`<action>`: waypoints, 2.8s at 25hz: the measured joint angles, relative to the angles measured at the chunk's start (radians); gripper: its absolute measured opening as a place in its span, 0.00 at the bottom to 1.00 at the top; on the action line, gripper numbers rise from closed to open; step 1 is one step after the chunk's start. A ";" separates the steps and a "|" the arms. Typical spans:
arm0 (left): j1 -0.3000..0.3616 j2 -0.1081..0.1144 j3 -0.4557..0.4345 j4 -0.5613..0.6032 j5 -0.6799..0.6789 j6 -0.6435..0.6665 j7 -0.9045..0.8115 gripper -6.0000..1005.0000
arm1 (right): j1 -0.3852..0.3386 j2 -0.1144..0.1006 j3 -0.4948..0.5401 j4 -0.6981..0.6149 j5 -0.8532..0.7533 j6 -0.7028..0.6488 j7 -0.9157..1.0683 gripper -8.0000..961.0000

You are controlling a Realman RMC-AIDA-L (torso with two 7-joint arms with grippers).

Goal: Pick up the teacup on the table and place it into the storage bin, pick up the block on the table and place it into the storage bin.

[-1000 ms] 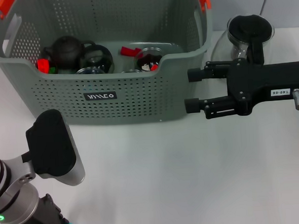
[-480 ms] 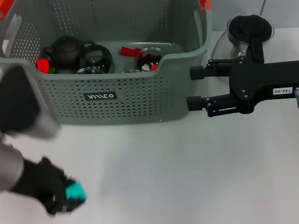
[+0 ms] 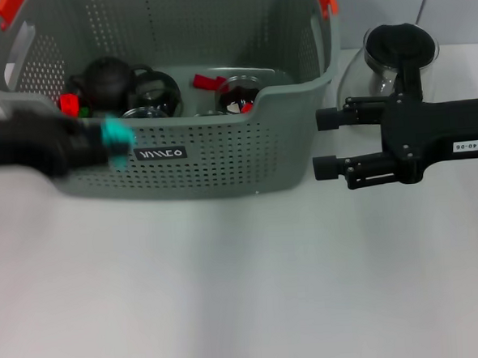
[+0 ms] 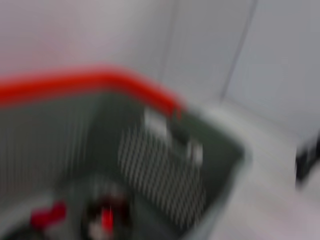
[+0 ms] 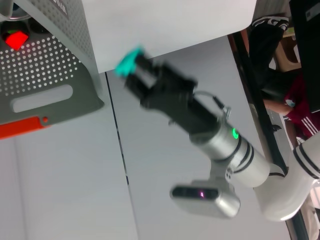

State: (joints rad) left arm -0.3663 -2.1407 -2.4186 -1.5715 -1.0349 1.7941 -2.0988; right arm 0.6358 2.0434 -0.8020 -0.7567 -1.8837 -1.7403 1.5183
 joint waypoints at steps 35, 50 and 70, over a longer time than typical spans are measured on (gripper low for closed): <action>-0.401 0.149 0.021 0.573 0.127 -0.634 0.011 0.64 | 0.050 -0.035 0.011 -0.006 -0.001 0.001 0.024 0.89; -0.079 0.096 -0.072 0.255 -0.276 0.011 0.248 0.95 | 0.074 -0.031 0.004 -0.006 0.000 -0.007 0.013 0.89; 0.020 0.148 -0.115 0.613 -0.153 0.145 0.451 0.95 | 0.168 0.015 -0.330 0.036 -0.011 0.103 -0.015 0.89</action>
State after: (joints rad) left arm -0.3466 -1.9924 -2.5340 -0.9585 -1.1880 1.9394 -1.6477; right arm 0.8042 2.0579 -1.1315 -0.7210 -1.8946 -1.6368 1.5037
